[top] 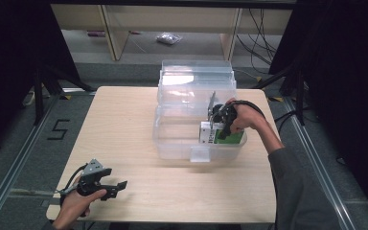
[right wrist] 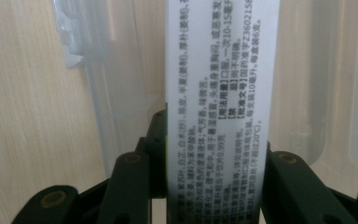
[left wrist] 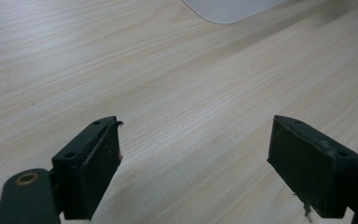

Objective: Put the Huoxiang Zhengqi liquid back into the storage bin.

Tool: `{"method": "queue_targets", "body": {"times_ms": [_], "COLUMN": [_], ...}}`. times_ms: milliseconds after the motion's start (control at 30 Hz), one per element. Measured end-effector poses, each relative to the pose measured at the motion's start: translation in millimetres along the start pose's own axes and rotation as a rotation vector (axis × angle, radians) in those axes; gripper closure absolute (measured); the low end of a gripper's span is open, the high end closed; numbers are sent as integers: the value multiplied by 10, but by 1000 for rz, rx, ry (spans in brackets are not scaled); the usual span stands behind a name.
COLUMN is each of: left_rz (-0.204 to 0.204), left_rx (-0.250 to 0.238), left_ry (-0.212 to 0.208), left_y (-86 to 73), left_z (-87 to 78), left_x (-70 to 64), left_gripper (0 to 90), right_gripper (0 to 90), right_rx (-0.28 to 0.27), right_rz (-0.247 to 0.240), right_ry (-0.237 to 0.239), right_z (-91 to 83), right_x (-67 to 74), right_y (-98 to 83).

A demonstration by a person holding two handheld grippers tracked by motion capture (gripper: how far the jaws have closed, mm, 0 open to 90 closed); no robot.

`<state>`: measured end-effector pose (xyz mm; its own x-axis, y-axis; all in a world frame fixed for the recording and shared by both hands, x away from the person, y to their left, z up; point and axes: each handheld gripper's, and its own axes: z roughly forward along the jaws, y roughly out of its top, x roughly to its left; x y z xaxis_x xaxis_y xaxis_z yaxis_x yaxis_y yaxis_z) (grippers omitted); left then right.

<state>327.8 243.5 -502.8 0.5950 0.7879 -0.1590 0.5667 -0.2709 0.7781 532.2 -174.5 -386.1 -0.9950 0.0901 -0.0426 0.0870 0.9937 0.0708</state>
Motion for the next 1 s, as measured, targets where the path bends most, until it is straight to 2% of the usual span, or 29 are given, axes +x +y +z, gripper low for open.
{"method": "queue_targets", "body": {"times_ms": [167,233,300,367,400,500,567,600,700,867,900,967,1000], "left_rz": [-9,-10,-8,-7,-8,-7,-8,-8,-9,-9,-9,-9,-9], "left_rx": [-1,-3,-2,-1,-2,-1,-1,-1,-2,-2,0,0,-2], "left_ry": [-2,-2,-2,-2,-2,-3,-3,-3,-2,-2,-2,-2,-2], "left_y": [0,-1,0,0,0,0,0,0,1,0,-1,-1,-2], "left_z": [3,5,5,3,3,4,3,3,2,3,3,3,5], "left_x": [-2,-3,-2,-2,-2,-2,-2,-1,-2,-2,-1,-1,-1], "left_gripper": [161,161,160,160,160,160,160,160,161,160,161,160,161], "right_gripper": [646,646,646,646,645,645,646,645,645,644,644,642,642], "right_rx": [4,21,34,33,37,42,17,18,44,40,4,12,4], "right_rz": [-4,32,43,30,46,36,-16,-16,42,28,-40,3,-12], "right_ry": [9,14,16,19,17,14,14,20,21,28,30,38,28], "right_z": [53,66,77,96,97,112,143,151,150,216,251,244,262], "right_x": [-5,11,15,6,16,1,-40,-40,1,3,-45,-25,-39], "right_y": [-13,-19,-24,-25,-27,-29,-40,-41,-36,-42,-50,-56,-68]}}
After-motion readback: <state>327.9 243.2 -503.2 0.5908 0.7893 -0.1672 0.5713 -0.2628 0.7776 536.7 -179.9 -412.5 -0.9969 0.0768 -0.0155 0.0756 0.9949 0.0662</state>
